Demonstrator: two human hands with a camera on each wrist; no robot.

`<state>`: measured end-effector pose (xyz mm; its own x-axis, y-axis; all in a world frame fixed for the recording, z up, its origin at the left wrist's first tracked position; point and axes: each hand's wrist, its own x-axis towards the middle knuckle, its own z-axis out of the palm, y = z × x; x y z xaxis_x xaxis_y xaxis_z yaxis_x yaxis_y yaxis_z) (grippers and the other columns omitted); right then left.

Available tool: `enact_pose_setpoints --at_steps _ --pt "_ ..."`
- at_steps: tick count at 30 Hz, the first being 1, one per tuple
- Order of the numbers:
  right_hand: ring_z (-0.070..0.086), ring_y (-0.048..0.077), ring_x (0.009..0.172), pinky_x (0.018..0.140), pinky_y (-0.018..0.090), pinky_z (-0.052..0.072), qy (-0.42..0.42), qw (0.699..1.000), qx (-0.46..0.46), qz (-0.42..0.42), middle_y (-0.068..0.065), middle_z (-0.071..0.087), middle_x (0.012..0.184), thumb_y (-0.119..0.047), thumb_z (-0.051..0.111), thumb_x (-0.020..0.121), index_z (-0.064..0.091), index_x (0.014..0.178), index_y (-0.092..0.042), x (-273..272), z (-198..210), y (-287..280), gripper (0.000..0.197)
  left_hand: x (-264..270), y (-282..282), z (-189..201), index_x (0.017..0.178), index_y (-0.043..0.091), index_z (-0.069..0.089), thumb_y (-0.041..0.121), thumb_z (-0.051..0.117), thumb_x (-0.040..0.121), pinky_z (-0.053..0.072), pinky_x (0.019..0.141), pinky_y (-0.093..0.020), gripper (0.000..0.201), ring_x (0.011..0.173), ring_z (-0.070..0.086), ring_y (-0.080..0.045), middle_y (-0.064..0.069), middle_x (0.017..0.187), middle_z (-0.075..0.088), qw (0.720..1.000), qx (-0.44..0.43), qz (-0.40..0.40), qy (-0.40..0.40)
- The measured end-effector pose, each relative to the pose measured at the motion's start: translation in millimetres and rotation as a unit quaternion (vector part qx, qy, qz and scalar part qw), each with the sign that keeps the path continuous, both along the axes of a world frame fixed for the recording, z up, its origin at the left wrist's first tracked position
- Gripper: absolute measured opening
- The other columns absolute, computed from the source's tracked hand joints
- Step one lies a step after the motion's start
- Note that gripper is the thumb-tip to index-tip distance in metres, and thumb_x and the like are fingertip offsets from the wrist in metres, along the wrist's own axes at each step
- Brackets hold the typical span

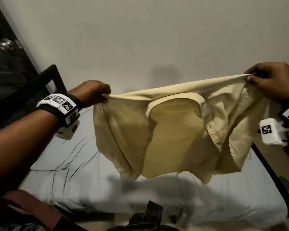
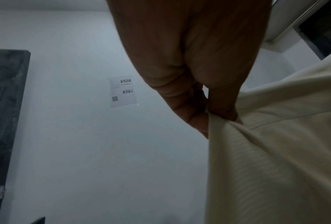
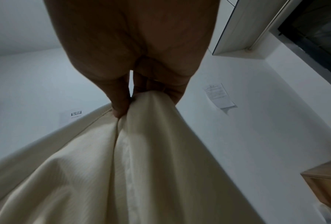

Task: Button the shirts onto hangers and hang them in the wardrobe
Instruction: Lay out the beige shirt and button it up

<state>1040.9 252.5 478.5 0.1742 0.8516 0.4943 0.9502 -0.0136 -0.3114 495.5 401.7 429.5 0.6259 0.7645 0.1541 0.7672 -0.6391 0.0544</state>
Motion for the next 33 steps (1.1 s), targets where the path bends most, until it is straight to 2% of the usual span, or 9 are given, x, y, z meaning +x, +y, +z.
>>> enact_pose_setpoints --at_steps 8,10,12,15,18,22,26,28,33 --pt "0.066 0.027 0.083 0.061 0.002 0.039 0.032 0.994 -0.093 -0.051 0.005 0.069 0.079 -0.024 0.082 0.078 0.072 0.086 -0.018 2 -6 -8 0.015 18 7 -16 0.104 0.008 0.073 -0.014 0.056 0.085 0.046 0.080 -0.036 0.033 0.093 0.067 -0.038 -0.016 0.096 0.072 0.993 -0.004 0.063 -0.100" --pt "0.067 0.028 0.079 0.059 0.012 0.047 0.061 0.992 -0.091 -0.064 -0.001 0.067 0.072 -0.034 0.083 0.069 0.069 0.080 -0.024 2 -10 -12 0.021 26 5 -14 0.103 0.012 0.071 -0.013 0.052 0.085 0.050 0.086 -0.040 0.036 0.096 0.065 -0.035 -0.012 0.097 0.070 0.981 -0.057 0.109 -0.150" --pt "0.068 0.029 0.077 0.066 0.037 0.060 0.084 0.991 -0.078 -0.068 -0.002 0.067 0.072 -0.047 0.073 0.061 0.068 0.080 -0.034 2 -16 -14 0.024 36 2 -14 0.102 0.016 0.065 -0.011 0.045 0.086 0.054 0.089 -0.049 0.037 0.095 0.064 -0.037 -0.010 0.095 0.065 0.958 -0.131 0.130 -0.219" --pt "0.068 0.029 0.076 0.074 0.053 0.060 0.096 0.991 -0.066 -0.073 -0.004 0.070 0.079 -0.049 0.062 0.061 0.068 0.083 -0.044 5 -23 -18 0.023 48 -14 -22 0.109 0.022 0.055 0.009 0.049 0.102 0.047 0.079 -0.043 0.016 0.091 0.057 -0.030 -0.006 0.099 0.058 0.961 -0.148 0.087 -0.216" --pt "0.069 0.030 0.077 0.073 0.055 0.060 0.115 0.989 -0.044 -0.082 -0.005 0.070 0.079 -0.049 0.061 0.061 0.069 0.082 -0.045 18 -27 -19 0.023 51 -26 -25 0.115 0.017 0.050 0.032 0.075 0.089 0.040 0.073 -0.037 0.039 0.088 0.054 -0.030 -0.006 0.101 0.059 0.986 -0.121 0.023 -0.115" --pt "0.070 0.033 0.079 0.073 0.056 0.060 0.153 0.984 -0.053 -0.072 0.000 0.072 0.081 -0.047 0.071 0.065 0.073 0.086 -0.037 44 -32 -21 0.023 51 -28 -21 0.105 0.008 0.065 0.026 0.080 0.084 0.043 0.071 -0.036 0.031 0.082 0.061 -0.035 -0.013 0.091 0.065 0.992 0.011 -0.014 -0.124" --pt "0.069 0.019 0.065 0.070 0.037 0.064 0.192 0.976 -0.090 -0.041 -0.003 0.071 0.067 -0.007 0.077 0.082 0.075 0.098 -0.016 49 -36 -27 0.019 61 -35 -8 0.103 0.011 0.069 0.023 0.081 0.084 0.049 0.062 -0.025 0.025 0.070 0.061 -0.028 -0.010 0.086 0.068 0.982 0.018 0.014 -0.189" --pt "0.068 0.023 0.067 0.068 0.035 0.064 0.188 0.975 -0.117 -0.022 0.003 0.070 0.071 -0.003 0.075 0.083 0.074 0.101 -0.009 53 -41 -29 0.019 69 -36 -6 0.106 0.008 0.068 0.016 0.077 0.088 0.055 0.066 -0.035 0.022 0.075 0.064 -0.031 -0.015 0.089 0.069 0.988 0.015 0.043 -0.148" --pt "0.066 0.031 0.079 0.067 0.042 0.059 0.125 0.981 -0.149 0.001 0.000 0.068 0.079 -0.014 0.078 0.083 0.072 0.089 -0.025 54 -52 -28 0.014 71 -32 -10 0.112 0.002 0.070 0.006 0.064 0.096 0.057 0.078 -0.052 0.018 0.088 0.066 -0.041 -0.022 0.098 0.068 0.997 0.009 0.042 -0.065"
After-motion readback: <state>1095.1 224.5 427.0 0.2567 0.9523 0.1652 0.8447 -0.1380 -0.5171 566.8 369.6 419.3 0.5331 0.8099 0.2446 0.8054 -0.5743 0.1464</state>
